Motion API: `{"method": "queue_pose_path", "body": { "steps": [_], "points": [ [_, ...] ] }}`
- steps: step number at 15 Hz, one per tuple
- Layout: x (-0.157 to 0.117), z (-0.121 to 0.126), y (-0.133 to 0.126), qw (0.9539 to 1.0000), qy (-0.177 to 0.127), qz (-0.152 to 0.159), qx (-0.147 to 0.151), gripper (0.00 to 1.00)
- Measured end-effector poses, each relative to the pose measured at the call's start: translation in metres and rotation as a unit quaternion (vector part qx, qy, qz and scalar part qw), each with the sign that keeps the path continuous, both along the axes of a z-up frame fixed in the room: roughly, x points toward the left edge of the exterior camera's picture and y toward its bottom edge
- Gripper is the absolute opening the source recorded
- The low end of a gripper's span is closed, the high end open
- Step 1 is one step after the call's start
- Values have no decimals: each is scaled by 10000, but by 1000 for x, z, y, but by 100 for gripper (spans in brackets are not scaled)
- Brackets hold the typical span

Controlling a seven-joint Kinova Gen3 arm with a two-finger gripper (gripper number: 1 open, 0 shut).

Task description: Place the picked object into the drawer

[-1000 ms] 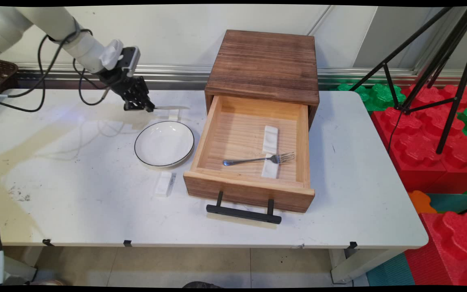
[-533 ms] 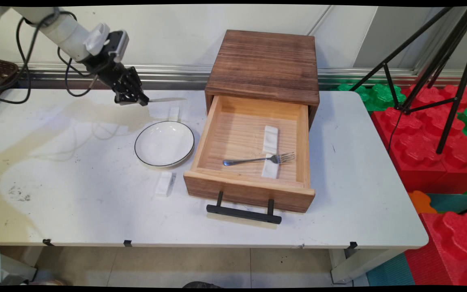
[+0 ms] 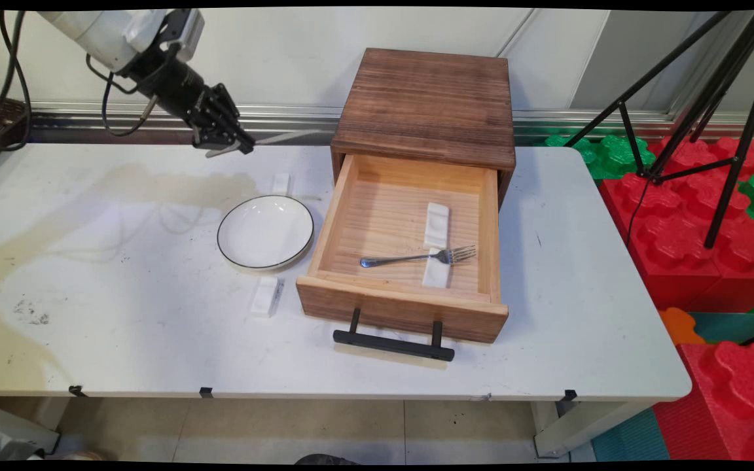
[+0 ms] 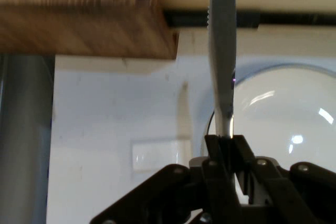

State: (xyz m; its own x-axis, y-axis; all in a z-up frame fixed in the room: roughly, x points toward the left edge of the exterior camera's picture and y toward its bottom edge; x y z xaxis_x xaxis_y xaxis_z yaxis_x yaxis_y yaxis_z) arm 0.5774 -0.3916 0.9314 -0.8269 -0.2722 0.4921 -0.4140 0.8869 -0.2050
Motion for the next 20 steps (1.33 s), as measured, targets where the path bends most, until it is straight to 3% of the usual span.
{"method": "queue_pose_path", "body": {
  "steps": [9, 20],
  "points": [
    [-56, 20, 1, 9990, 445, 0, -102, 0],
    [-147, 9, -17, 9982, 566, 71, -177, 0]
  ]
}}
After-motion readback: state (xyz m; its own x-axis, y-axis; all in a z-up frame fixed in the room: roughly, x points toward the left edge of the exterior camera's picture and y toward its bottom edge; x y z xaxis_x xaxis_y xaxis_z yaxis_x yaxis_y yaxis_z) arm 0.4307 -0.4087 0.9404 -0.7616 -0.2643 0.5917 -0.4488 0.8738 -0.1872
